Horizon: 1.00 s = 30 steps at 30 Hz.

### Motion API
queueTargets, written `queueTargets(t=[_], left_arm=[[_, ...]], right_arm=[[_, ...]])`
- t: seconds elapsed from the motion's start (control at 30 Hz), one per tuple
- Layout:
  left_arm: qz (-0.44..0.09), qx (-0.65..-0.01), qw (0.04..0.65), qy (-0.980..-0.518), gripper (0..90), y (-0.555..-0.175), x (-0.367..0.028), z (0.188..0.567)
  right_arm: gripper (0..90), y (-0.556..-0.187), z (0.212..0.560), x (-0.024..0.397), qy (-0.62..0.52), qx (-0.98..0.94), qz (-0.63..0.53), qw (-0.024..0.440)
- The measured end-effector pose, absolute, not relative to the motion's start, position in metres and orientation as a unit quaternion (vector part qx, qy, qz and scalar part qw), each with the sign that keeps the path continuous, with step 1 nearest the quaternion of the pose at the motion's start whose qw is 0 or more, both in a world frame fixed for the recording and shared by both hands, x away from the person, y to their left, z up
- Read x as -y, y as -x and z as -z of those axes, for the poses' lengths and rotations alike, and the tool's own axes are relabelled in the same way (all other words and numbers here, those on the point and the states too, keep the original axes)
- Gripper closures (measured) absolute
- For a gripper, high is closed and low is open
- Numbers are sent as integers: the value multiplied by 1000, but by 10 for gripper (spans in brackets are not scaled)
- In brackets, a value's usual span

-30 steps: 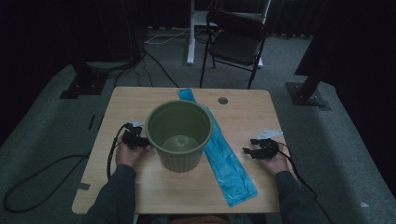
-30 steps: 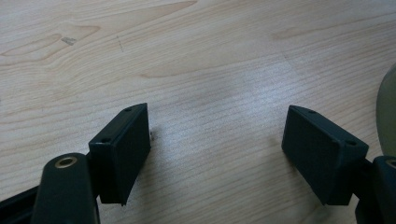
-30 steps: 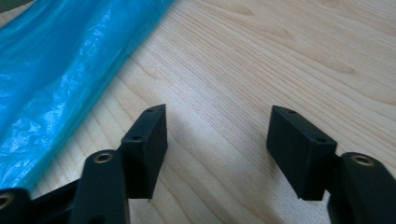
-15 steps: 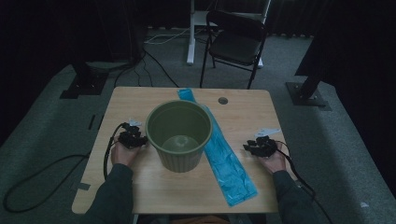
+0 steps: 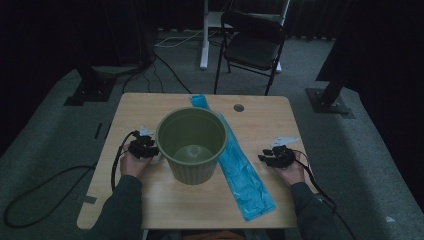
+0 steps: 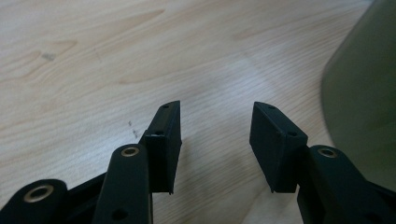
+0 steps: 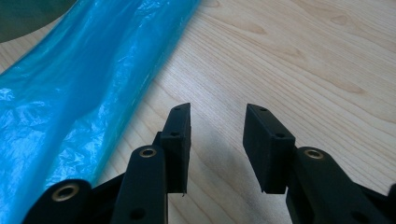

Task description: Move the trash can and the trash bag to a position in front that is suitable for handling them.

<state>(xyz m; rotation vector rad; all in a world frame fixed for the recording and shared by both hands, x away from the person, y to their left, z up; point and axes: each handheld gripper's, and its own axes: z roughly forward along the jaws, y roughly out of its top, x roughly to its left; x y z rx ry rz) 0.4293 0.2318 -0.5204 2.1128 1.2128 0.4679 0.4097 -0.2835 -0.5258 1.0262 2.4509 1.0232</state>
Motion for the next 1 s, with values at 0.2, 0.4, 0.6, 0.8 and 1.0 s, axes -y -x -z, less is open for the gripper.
queueTargets(t=[0.2,0.4,0.6,0.8,1.0], left_arm=[[-180,-448,344,-805,532,-427,-229,514],[-179,-435,358,-807,532,-425,-223,510],[-164,-407,381,-814,532,-423,-215,508],[-166,-397,381,-819,541,-422,-212,508],[-164,-394,383,-819,553,-421,-213,507]], right_arm=[[610,-409,526,278,-347,-859,-349,143],[595,-410,526,275,-344,-860,-351,138],[553,-410,525,270,-341,-861,-352,136],[530,-409,523,266,-339,-860,-356,134],[523,-409,524,263,-336,-863,-355,127]])
